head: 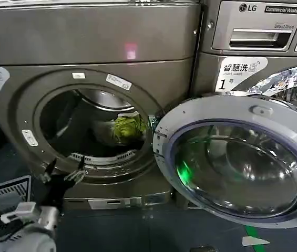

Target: Grasp the clothes from the dryer.

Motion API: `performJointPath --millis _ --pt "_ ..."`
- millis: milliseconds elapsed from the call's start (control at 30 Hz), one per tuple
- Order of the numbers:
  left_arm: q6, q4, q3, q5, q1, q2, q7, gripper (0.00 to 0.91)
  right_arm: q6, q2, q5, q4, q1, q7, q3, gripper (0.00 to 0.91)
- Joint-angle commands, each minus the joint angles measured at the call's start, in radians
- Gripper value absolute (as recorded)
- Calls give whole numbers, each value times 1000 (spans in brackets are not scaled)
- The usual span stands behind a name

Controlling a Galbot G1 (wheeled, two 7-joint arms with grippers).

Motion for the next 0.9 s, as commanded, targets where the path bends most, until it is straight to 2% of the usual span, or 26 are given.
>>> performJointPath --millis 33,267,433,733,900 --pt "-48 344 87 6 -294 31 -17 907 3 2 1 3 -11 -2 10 907" --pt "-112 621 127 21 -495 -12 -30 907 1 -4 0 14 -4 -6 4 907" --pt "-207 876 183 81 -666 -28 -31 907 0 -5 2 25 3 -9 -7 907" --pt "-292 1218 180 147 -897 -43 34 907 3 -3 1 22 12 -14 -12 907" --pt "-308 1388 185 153 -1000 -49 75 907 5 -4 1 28 19 -15 -17 907"
